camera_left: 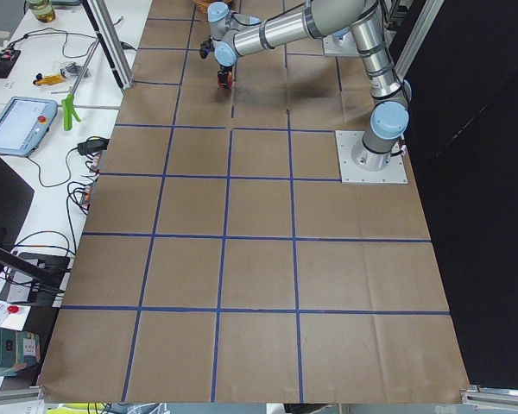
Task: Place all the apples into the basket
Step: 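Set the yellow-red apple at centre with the left gripper while the right withdraws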
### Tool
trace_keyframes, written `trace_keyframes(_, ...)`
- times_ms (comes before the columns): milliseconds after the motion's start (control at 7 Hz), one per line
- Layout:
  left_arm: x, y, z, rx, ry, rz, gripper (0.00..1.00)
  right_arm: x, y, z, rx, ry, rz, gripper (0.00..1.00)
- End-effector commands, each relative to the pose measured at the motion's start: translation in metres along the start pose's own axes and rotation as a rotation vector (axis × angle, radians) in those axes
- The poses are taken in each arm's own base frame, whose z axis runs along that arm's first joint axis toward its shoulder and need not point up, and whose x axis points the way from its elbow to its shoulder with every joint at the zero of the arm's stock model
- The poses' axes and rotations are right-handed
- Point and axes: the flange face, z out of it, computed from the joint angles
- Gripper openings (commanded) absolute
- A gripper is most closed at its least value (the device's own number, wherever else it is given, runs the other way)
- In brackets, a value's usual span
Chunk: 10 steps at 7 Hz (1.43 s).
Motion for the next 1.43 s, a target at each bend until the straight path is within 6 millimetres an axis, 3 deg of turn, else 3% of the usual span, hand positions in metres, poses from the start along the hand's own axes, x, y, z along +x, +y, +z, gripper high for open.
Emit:
trace_keyframes(0,-0.001,0.003,-0.015,0.014,0.001,0.001,0.99,0.004,0.001,-0.008,-0.02,0.026,0.002,1.0)
trace_keyframes(143,-0.003,0.002,-0.038,0.044,0.007,-0.002,0.99,0.002,0.004,-0.021,-0.017,0.034,0.006,1.0)
trace_keyframes(429,-0.065,0.03,-0.149,0.03,0.01,-0.091,0.99,-0.02,0.012,-0.067,-0.042,0.005,0.013,1.0)
trace_keyframes(571,-0.09,0.055,-0.195,0.035,0.009,-0.122,0.99,-0.052,0.014,-0.097,-0.07,-0.037,0.021,1.0)
trace_keyframes(714,-0.106,0.083,-0.235,0.04,-0.001,-0.149,0.99,-0.126,-0.011,-0.115,-0.11,-0.067,0.016,1.0)
trace_keyframes(1000,-0.155,0.163,-0.309,0.012,-0.001,-0.248,0.99,-0.298,-0.066,-0.119,-0.142,-0.047,0.122,1.0)
trace_keyframes(1143,-0.18,0.188,-0.33,0.022,0.005,-0.294,0.99,-0.384,-0.079,-0.118,-0.146,-0.032,0.227,1.0)
trace_keyframes(1286,-0.191,0.203,-0.341,0.027,-0.003,-0.27,0.99,-0.46,-0.084,-0.113,-0.144,-0.031,0.299,1.0)
